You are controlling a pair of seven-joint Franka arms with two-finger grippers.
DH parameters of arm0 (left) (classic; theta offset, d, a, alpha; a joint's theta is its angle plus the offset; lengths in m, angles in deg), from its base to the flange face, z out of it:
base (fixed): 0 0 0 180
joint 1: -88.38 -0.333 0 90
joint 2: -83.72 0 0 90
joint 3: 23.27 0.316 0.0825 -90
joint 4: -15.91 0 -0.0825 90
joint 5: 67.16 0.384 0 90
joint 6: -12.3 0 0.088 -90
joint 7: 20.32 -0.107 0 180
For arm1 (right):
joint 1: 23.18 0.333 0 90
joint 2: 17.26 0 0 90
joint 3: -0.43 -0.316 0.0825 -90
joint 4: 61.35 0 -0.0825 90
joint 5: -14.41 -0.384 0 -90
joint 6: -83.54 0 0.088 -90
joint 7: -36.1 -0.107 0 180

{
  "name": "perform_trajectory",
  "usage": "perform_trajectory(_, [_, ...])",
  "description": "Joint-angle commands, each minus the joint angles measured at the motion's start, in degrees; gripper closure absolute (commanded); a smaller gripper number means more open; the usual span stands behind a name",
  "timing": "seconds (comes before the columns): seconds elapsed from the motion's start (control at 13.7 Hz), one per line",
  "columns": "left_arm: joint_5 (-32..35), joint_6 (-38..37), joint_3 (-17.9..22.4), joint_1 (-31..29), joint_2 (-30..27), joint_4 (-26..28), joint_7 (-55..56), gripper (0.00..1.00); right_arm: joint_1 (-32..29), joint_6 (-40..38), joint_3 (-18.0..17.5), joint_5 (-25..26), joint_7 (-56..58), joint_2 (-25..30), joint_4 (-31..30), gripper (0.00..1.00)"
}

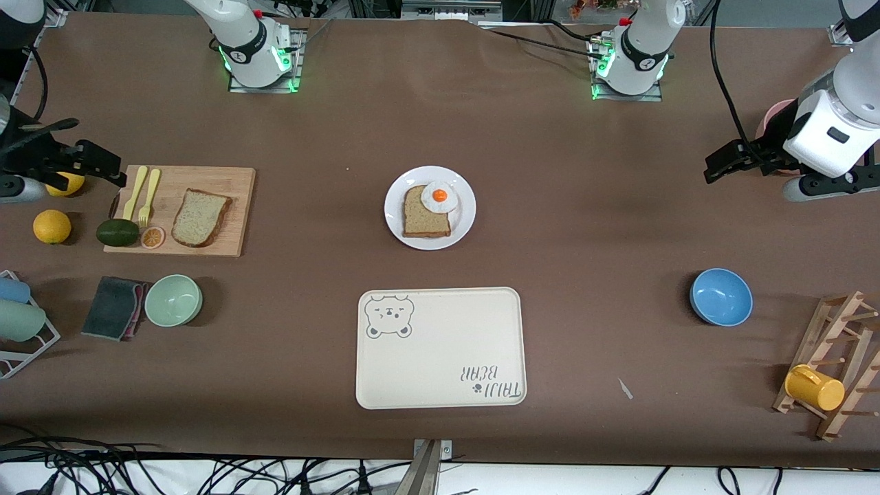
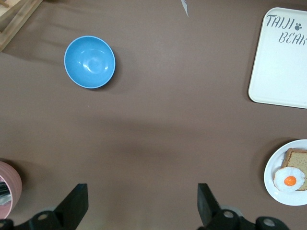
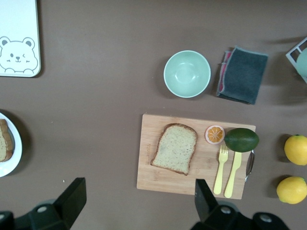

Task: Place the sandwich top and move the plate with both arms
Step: 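Reach the right gripper down to the bread slice on the cutting board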

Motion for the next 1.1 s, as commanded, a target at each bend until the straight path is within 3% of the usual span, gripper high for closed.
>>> perform_trajectory(0.0, [1.8, -1.1, -0.2, 0.2, 0.6, -1.8, 0.7, 0.00, 0.1, -0.2, 0.0, -0.5, 0.7, -3.1, 0.4, 0.00])
perform_trajectory(0.44, [1.8, -1.1, -0.2, 0.2, 0.6, -1.8, 0.7, 0.00, 5.0, 4.4, 0.0, 2.6, -7.0, -9.6, -2.9, 0.00])
perform_trajectory(0.73, [1.5, -1.2, -0.2, 0.4, 0.6, -3.1, 0.6, 0.00, 7.8, 11.4, 0.0, 11.7, -17.2, -10.1, -12.1, 0.00])
perform_trajectory(1.02, [1.8, -1.2, -0.2, 0.4, 0.6, -3.2, 0.6, 0.00, 7.2, 20.1, 2.5, 12.4, -23.1, -10.1, -21.6, 0.02])
